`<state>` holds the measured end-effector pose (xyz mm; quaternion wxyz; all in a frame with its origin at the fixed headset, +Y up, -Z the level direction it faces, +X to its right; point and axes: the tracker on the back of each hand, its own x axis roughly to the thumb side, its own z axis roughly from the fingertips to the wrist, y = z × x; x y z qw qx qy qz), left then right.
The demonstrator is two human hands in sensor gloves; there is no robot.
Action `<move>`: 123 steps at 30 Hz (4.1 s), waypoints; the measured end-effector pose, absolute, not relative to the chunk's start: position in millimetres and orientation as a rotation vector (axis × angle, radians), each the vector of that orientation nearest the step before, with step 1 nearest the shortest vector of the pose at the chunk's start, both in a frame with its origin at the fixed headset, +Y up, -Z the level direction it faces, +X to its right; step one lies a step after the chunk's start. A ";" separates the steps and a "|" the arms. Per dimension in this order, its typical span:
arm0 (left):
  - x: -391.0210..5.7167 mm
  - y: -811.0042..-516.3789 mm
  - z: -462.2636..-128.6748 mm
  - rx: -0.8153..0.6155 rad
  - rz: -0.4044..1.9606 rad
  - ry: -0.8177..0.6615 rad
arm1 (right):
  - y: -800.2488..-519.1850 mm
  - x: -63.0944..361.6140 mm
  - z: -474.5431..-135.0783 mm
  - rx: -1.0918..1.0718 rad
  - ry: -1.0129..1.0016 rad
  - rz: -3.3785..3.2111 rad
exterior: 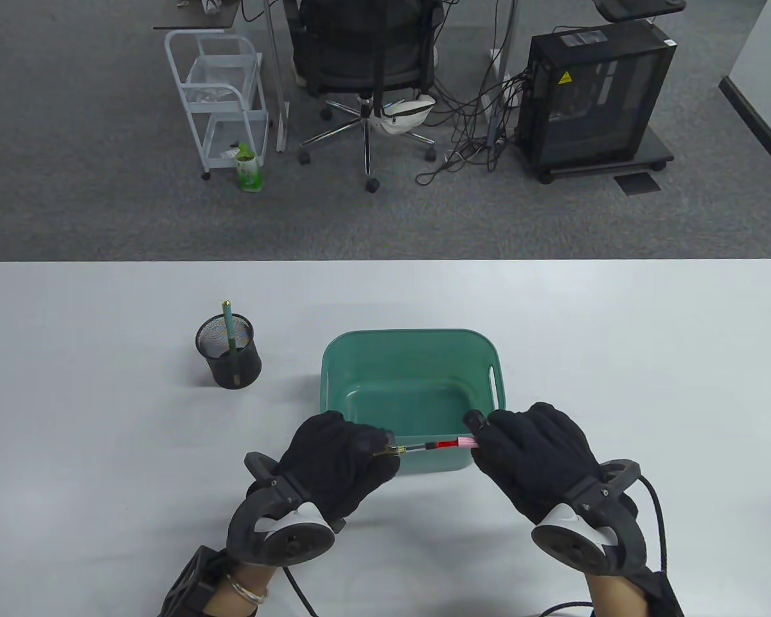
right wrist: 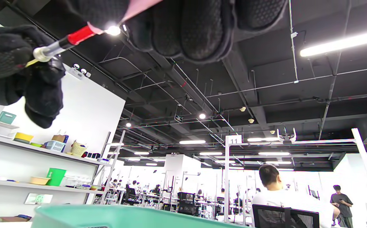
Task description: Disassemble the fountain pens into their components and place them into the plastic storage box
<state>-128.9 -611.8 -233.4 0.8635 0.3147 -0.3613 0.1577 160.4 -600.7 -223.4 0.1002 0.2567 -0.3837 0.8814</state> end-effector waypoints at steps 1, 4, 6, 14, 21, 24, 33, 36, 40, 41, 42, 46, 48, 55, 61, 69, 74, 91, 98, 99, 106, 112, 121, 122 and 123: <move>-129.3 -611.7 -233.6 0.661 0.327 -0.754 | -600.5 161.0 -223.5 0.755 -1.135 2.605; -130.4 -610.7 -234.0 0.660 0.337 -0.751 | -599.7 163.5 -223.9 0.739 -1.142 2.605; -131.0 -610.6 -234.2 0.659 0.340 -0.748 | -598.8 166.0 -224.1 0.726 -1.147 2.602; -130.1 -611.3 -239.1 0.628 0.329 -0.725 | -593.5 171.3 -221.4 0.701 -1.167 2.567; -126.1 -611.6 -252.5 0.551 0.310 -0.663 | -590.6 173.4 -219.3 0.696 -1.175 2.540; -122.2 -611.0 -262.5 0.495 0.307 -0.632 | -590.9 173.8 -218.9 0.697 -1.175 2.533; -110.6 -612.9 -297.7 0.301 0.275 -0.524 | -590.8 175.6 -217.7 0.698 -1.178 2.511; -108.9 -615.2 -306.1 0.258 0.271 -0.501 | -591.0 175.6 -217.8 0.697 -1.178 2.506; -106.1 -620.7 -316.1 0.214 0.257 -0.471 | -590.5 176.3 -217.3 0.700 -1.174 2.500; -105.5 -622.0 -317.8 0.206 0.253 -0.469 | -590.8 176.1 -217.4 0.702 -1.173 2.500; -104.4 -624.0 -320.0 0.195 0.250 -0.466 | -590.8 176.1 -217.3 0.703 -1.172 2.501; -101.0 -629.8 -325.6 0.169 0.232 -0.461 | -590.7 176.4 -217.2 0.704 -1.170 2.500; -99.6 -632.1 -327.6 0.158 0.225 -0.460 | -590.5 176.5 -217.3 0.704 -1.169 2.499; -97.0 -636.5 -332.5 0.153 0.225 -0.458 | -590.5 176.4 -217.4 0.705 -1.167 2.500; -96.7 -639.7 -333.8 0.158 0.222 -0.455 | -590.9 175.9 -218.1 0.708 -1.163 2.501; -101.8 -643.7 -330.5 0.159 0.235 -0.476 | -591.5 175.4 -218.8 0.709 -1.161 2.502; -104.8 -641.3 -324.5 0.163 0.240 -0.499 | -591.8 174.9 -218.8 0.713 -1.158 2.506; -123.8 -644.0 -288.2 0.154 0.134 -0.526 | -592.0 173.5 -219.2 0.717 -1.152 2.512; -142.7 -653.3 -262.7 0.163 0.091 -0.525 | -592.4 169.8 -219.4 0.736 -1.140 2.525; -146.6 -655.5 -258.5 0.169 0.085 -0.522 | -592.4 169.4 -219.4 0.738 -1.140 2.526; -167.3 -669.0 -238.8 0.186 0.084 -0.477 | -593.6 166.3 -220.4 0.743 -1.130 2.541; -177.7 -685.5 -226.8 0.182 0.087 -0.449 | -594.8 164.8 -222.3 0.741 -1.119 2.554; -189.0 -707.4 -219.1 0.157 0.107 -0.415 | -601.3 161.1 -229.7 0.738 -1.082 2.601; -189.4 -708.3 -219.3 0.152 0.107 -0.415 | -602.1 160.7 -230.3 0.739 -1.078 2.605; -190.3 -709.4 -219.4 0.145 0.106 -0.413 | -603.2 159.9 -231.3 0.740 -1.071 2.611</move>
